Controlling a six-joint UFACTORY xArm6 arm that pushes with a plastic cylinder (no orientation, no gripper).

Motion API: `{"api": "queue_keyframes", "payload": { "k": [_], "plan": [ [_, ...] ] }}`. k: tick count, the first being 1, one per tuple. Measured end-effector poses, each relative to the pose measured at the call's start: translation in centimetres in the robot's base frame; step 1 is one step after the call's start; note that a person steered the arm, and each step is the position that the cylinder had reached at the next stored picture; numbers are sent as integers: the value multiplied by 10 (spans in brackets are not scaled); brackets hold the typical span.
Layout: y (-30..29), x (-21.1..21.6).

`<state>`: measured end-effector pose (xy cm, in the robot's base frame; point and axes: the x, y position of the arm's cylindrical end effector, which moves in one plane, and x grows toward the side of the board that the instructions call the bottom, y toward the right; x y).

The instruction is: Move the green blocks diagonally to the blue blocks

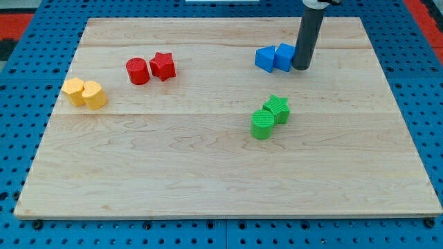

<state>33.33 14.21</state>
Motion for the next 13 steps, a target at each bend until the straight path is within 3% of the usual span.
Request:
{"api": "queue_keyframes", "payload": {
  "k": [13],
  "plan": [
    [19,3]
  ]
}}
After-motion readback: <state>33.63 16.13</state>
